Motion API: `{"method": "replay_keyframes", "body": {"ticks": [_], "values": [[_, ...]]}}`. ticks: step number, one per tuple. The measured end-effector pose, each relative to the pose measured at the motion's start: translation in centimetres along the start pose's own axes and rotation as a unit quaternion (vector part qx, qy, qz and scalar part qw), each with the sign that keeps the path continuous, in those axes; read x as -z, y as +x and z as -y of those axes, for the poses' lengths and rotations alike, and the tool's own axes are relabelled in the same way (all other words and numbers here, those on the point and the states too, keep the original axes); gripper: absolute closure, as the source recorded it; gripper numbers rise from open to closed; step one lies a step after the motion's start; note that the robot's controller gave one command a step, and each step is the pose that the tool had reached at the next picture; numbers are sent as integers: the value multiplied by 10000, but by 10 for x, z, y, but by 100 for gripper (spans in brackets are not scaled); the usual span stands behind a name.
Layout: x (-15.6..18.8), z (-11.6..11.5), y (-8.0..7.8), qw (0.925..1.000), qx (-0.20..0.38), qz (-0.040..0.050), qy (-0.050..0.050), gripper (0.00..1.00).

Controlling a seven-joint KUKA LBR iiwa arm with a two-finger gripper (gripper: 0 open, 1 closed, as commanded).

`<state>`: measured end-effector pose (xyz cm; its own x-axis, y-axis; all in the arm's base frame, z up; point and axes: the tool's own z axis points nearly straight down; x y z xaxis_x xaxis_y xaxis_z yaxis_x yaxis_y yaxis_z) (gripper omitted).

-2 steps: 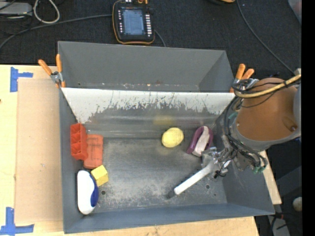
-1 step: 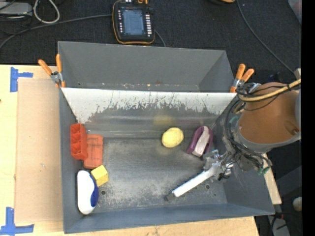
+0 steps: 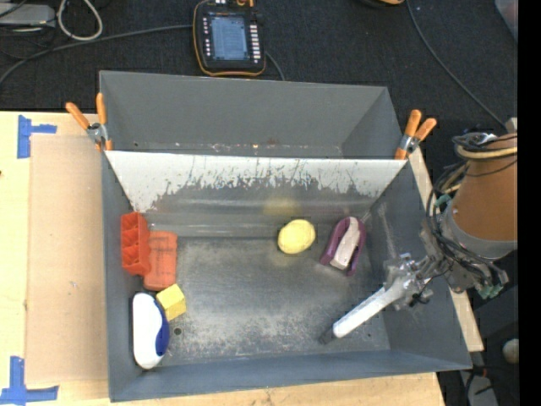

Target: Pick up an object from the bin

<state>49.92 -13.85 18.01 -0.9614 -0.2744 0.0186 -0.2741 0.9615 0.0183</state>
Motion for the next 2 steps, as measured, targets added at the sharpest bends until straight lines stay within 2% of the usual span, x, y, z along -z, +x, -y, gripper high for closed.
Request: {"method": "replay_keyframes", "body": {"ticks": [1,2], "values": [[-63,7,2,9980,631,-38,-19,100],[47,-1,8,10000,-15,-13,-5,100]]}}
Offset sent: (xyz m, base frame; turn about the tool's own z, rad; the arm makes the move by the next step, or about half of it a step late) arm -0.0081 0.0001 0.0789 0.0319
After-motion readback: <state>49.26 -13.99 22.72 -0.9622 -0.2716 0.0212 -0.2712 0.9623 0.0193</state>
